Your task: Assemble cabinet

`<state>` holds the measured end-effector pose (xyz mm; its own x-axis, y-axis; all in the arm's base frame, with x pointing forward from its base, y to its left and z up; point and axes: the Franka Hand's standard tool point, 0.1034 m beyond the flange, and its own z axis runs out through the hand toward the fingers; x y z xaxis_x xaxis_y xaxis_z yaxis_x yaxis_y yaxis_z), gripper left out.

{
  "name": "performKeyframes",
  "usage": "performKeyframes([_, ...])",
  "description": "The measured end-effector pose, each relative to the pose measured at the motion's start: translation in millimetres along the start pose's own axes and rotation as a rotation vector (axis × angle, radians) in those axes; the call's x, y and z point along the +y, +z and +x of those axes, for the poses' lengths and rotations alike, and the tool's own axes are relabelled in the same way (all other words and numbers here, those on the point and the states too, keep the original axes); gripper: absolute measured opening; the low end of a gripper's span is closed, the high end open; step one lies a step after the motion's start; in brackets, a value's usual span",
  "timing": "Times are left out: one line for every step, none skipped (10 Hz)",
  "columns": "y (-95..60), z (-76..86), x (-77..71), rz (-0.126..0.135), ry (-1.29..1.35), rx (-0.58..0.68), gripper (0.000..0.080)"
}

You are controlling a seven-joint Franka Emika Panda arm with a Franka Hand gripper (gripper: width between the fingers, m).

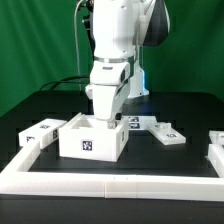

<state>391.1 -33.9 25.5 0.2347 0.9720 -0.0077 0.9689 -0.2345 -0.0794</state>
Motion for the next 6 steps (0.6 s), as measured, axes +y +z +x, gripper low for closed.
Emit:
performKeyframes([0.0,0.0,0.0,0.0,0.0,0.0,0.0345])
performKeyframes([0.0,0.0,0.0,0.0,0.0,0.0,0.0147])
performKeyframes([0.0,0.1,0.1,0.0,-0.001,0.0,0.0049])
performKeyframes([-0.4,0.0,0.7,-0.003,0.0,0.0,0.0049])
performKeyframes([-0.5,0.1,0.9,-0.003,-0.001,0.0,0.0037])
performKeyframes([-0.5,0.1,0.9,-0.004,-0.001,0.001,0.0037])
